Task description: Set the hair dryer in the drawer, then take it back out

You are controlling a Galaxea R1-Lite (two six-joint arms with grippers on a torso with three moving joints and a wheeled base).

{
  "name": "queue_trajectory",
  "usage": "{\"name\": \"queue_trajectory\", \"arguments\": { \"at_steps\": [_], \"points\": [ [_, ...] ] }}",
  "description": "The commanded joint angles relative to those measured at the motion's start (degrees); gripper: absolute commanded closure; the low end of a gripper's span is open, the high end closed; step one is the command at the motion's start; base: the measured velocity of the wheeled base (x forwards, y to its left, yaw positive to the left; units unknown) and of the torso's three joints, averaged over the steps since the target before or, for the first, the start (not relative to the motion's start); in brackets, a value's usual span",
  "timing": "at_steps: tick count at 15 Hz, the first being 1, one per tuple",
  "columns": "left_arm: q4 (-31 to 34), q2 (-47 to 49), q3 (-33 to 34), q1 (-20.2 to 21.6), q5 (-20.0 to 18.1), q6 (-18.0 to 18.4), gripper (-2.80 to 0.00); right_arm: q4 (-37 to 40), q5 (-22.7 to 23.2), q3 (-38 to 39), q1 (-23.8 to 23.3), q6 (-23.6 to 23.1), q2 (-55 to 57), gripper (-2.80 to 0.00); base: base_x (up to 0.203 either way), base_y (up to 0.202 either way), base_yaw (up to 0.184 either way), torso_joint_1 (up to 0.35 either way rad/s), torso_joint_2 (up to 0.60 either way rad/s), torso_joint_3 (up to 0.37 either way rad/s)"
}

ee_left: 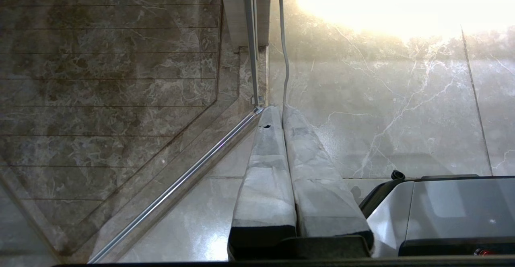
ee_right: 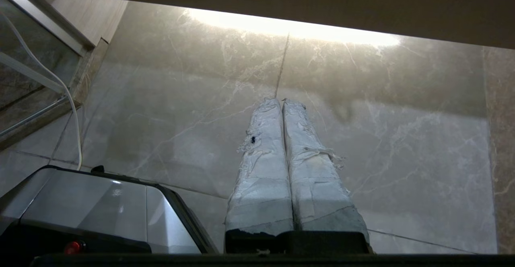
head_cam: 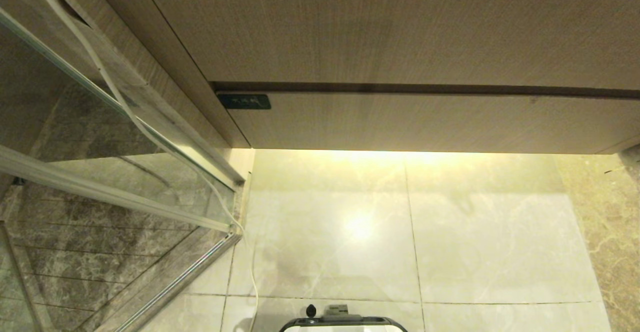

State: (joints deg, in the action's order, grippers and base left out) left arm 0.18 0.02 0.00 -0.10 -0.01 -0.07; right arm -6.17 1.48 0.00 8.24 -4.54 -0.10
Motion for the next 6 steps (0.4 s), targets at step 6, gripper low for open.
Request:
{"name": "queue_trajectory", "arguments": {
  "at_steps": [6],
  "points": [
    [-0.01, -0.02, 0.09, 0.01, 0.01, -0.01, 0.0, -0.07, 0.01, 2.29, 0.02, -0.03, -2.19, 0.0, 0.0, 0.0, 0.0, 0.0, 0.0, 0.0]
  ]
}}
